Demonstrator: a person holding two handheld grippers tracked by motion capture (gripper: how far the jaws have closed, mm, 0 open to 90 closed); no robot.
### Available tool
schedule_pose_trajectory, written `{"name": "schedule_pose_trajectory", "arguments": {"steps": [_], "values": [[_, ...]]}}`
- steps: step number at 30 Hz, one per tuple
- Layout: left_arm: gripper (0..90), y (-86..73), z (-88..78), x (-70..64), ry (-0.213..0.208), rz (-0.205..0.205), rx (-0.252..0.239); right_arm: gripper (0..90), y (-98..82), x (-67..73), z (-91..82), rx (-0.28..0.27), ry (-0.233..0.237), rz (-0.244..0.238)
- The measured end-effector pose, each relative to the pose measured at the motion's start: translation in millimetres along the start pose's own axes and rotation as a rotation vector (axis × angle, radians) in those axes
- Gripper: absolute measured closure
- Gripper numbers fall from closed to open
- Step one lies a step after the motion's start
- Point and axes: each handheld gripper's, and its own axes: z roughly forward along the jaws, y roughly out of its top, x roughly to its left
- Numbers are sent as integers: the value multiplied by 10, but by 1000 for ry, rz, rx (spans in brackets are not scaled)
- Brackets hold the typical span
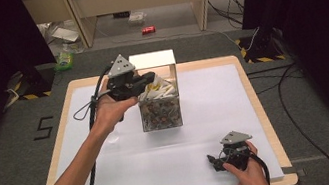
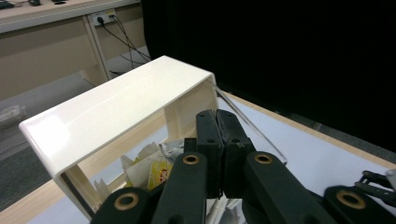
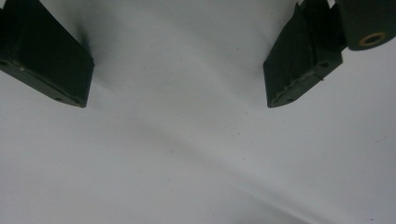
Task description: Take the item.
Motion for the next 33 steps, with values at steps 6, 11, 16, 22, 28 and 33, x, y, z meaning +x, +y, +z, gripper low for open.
{"name": "schedule_pose_trajectory", "arguments": {"steps": [6, 11, 16, 22, 28, 33], "values": [[878, 78, -100, -45, -27, 9, -17, 91, 0, 0, 0, 0, 0, 0], [878, 113, -168, -68, -27, 30, -15, 91, 0, 0, 0, 0, 1, 1], [878, 153, -260, -54, -27, 33, -27, 92, 0, -1, 0, 0, 0, -1], [878, 197, -400, -35, -32, 39, -42, 91, 0, 0, 3, -2, -1, 1], [878, 228, -536, 1, -21, 45, -66, 92, 0, -1, 2, -2, -1, 0], [877, 215, -665, 42, -7, 53, -71, 91, -1, -1, 2, -1, -1, -1]]}}
